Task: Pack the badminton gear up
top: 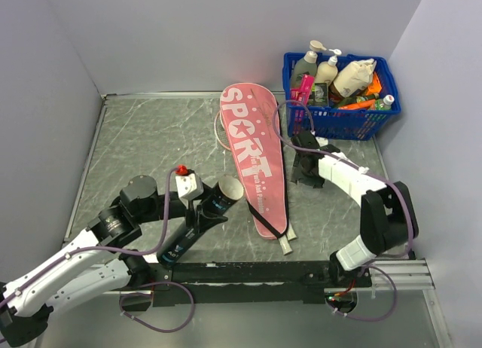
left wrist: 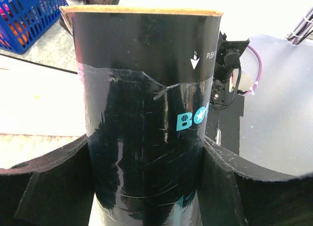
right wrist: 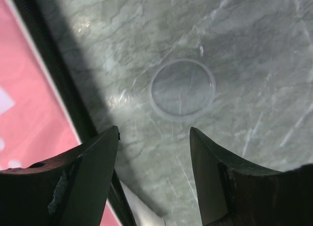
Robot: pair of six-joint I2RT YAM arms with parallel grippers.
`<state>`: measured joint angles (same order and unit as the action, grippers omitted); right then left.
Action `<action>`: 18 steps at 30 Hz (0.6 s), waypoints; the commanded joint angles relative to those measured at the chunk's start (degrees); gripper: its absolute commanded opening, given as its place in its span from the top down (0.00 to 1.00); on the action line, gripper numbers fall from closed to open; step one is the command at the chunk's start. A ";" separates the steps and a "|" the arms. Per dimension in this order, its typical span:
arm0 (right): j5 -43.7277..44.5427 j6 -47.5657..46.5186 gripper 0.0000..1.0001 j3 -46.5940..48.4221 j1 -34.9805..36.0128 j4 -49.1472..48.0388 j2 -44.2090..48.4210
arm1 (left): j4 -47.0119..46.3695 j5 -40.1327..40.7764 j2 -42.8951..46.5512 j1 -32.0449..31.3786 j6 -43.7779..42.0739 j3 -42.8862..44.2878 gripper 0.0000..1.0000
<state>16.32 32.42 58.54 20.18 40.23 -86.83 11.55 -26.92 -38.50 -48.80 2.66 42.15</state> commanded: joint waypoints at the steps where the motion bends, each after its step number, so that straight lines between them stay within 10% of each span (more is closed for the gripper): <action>1: -0.14 2.82 0.34 -0.62 -1.37 -5.42 -4.31 | -3.38 0.11 1.85 -0.25 0.95 2.94 0.99; 18: -2.87 3.96 0.58 -0.18 -1.73 -7.80 -10.73 | -3.11 -0.33 2.64 -0.25 0.68 3.03 0.99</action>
<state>12.80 35.35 57.80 18.85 33.45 -96.90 11.64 -26.89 -36.84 -48.84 2.66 42.15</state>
